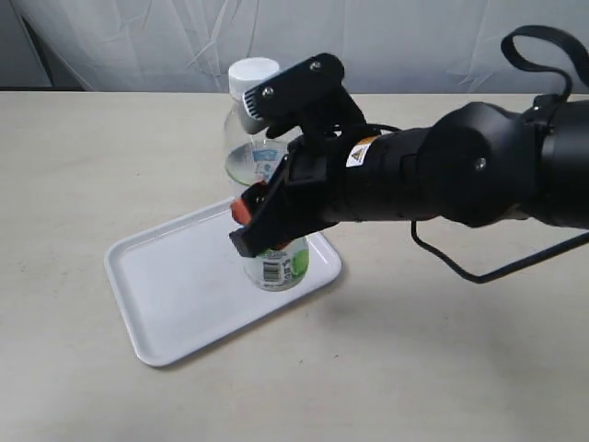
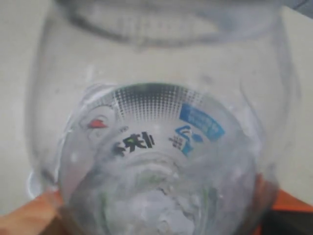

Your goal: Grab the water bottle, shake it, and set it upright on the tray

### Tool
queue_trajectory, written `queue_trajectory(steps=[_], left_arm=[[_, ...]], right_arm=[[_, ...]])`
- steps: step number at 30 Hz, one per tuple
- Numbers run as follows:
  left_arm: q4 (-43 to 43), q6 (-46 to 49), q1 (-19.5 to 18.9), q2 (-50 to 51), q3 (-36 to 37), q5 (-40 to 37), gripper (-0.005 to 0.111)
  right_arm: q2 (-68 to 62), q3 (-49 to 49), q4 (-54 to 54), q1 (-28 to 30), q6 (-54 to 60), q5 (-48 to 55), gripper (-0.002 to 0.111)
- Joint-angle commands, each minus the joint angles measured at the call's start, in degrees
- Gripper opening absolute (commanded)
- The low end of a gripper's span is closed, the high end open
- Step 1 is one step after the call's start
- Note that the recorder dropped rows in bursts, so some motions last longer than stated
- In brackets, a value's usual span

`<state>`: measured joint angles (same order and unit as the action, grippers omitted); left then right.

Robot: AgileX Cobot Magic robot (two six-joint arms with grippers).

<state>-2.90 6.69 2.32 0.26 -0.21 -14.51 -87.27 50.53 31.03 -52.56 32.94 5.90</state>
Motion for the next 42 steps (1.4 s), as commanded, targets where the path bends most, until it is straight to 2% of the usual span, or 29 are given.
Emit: queue_trajectory(steps=[1, 2, 4, 6, 9, 10, 11, 12, 13, 15, 16, 17, 18, 20, 23, 25, 27, 28, 34, 38, 40, 42], left_arm=[[0.23, -0.12, 0.14, -0.26, 0.21, 0.77, 0.000], [0.23, -0.12, 0.14, -0.26, 0.21, 0.77, 0.000], [0.23, -0.12, 0.14, -0.26, 0.21, 0.77, 0.000], [0.23, -0.12, 0.14, -0.26, 0.21, 0.77, 0.000], [0.23, -0.12, 0.14, -0.26, 0.21, 0.77, 0.000], [0.23, -0.12, 0.14, -0.26, 0.21, 0.77, 0.000], [0.23, -0.12, 0.14, -0.26, 0.21, 0.77, 0.000], [0.23, -0.12, 0.14, -0.26, 0.21, 0.77, 0.000], [0.23, -0.12, 0.14, -0.26, 0.21, 0.77, 0.000], [0.23, -0.12, 0.14, -0.26, 0.21, 0.77, 0.000], [0.23, -0.12, 0.14, -0.26, 0.21, 0.77, 0.000], [0.23, -0.12, 0.14, -0.26, 0.21, 0.77, 0.000], [0.23, -0.12, 0.14, -0.26, 0.21, 0.77, 0.000], [0.23, -0.12, 0.14, -0.26, 0.21, 0.77, 0.000], [0.23, -0.12, 0.14, -0.26, 0.21, 0.77, 0.000], [0.23, -0.12, 0.14, -0.26, 0.21, 0.77, 0.000], [0.23, -0.12, 0.14, -0.26, 0.21, 0.77, 0.000], [0.23, -0.12, 0.14, -0.26, 0.21, 0.77, 0.000], [0.23, -0.12, 0.14, -0.26, 0.21, 0.77, 0.000], [0.23, -0.12, 0.14, -0.26, 0.21, 0.77, 0.000], [0.23, -0.12, 0.14, -0.26, 0.21, 0.77, 0.000], [0.23, -0.12, 0.14, -0.26, 0.21, 0.77, 0.000]], right_arm=[[0.69, -0.98, 7.04, 2.42, -11.18, -7.99, -0.001], [0.79, -0.46, 7.81, 1.99, -10.08, -4.86, -0.001], [1.39, 0.69, 2.56, -0.40, -3.27, 0.91, -0.001], [1.63, 0.02, -2.50, -0.94, -1.68, -1.03, -0.001], [1.63, -0.69, 4.93, 2.90, -8.31, -9.55, -0.001], [1.63, -0.42, 9.46, 3.55, -11.26, -8.70, -0.001], [1.81, 0.27, 9.57, 3.17, -11.14, -5.90, -0.001], [1.95, 1.62, 3.92, 0.29, -5.55, 0.09, -0.001], [2.27, 1.46, 1.26, -1.13, -2.97, -0.18, -0.001], [2.61, -0.52, 6.14, -0.42, -4.41, -12.86, -0.001], [2.36, -0.15, 14.87, -0.05, -4.63, -12.22, -0.001], [2.36, 0.44, 14.16, -0.23, -3.25, -8.65, -0.001], [3.34, 2.56, 8.18, -2.31, -1.04, 1.33, -0.001], [6.52, 2.96, 2.81, -4.17, -0.76, 0.21, -0.001], [9.89, 2.96, 7.37, -4.17, -3.12, -8.22, -0.001], [8.06, 1.91, 9.91, -4.59, -3.13, -3.70, -0.001], [4.20, 0.83, 9.78, -4.59, -3.02, 5.26, -0.001], [4.44, 0.83, 8.28, -4.59, -3.02, 4.99, -0.001], [7.97, 0.16, 7.00, -4.59, -2.00, -8.93, -0.001], [3.25, -3.60, 1.66, -4.59, 7.17, -13.07, -0.001], [1.71, -6.14, 4.82, -5.74, 4.86, -26.67, -0.001], [0.32, -7.63, 6.36, -6.24, -2.62, -37.44, -0.001]])
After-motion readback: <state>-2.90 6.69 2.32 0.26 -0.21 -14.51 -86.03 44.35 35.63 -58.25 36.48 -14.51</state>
